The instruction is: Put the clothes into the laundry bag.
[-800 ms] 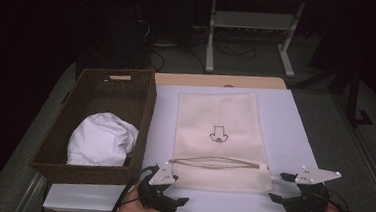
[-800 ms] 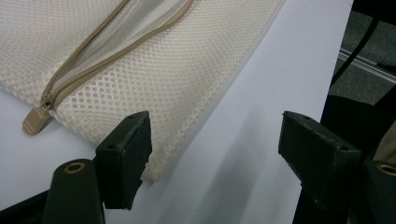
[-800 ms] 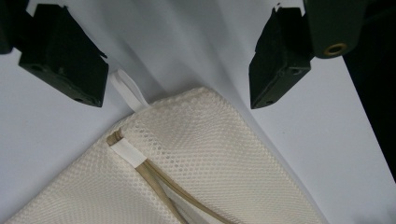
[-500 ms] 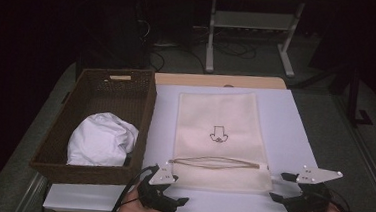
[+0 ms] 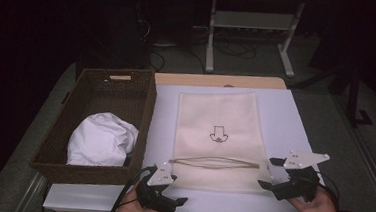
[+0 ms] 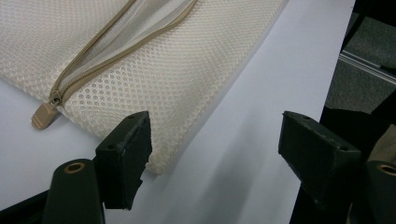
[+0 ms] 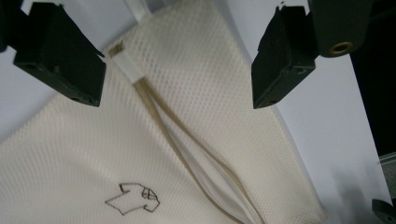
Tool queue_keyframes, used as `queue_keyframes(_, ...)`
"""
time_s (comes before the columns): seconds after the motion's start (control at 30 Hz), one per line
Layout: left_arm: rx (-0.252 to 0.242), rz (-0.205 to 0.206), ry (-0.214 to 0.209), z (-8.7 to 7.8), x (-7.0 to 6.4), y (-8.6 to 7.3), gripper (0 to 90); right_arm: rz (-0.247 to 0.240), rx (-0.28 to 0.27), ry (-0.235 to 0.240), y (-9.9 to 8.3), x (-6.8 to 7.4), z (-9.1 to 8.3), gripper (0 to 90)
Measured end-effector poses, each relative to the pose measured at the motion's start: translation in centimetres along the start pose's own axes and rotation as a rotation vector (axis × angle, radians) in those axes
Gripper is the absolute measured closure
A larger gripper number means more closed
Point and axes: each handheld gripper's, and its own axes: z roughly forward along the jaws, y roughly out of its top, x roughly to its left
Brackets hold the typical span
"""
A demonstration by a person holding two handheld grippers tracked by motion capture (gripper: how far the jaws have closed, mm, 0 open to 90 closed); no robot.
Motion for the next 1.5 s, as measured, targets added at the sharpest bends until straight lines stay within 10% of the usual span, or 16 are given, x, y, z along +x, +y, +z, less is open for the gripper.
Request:
queue_keyframes(0.67,0.008,0.002,0.006,0.0,0.0,-0.1,25.2,-0.161,0.111,0.148,8.3,-0.4,7.2,21.7)
queue_keyframes(1.5,0.012,-0.007,0.006,0.1,0.2,-0.2,25.2,-0.25,0.253,0.313,9.7,-1.1,13.4,49.7)
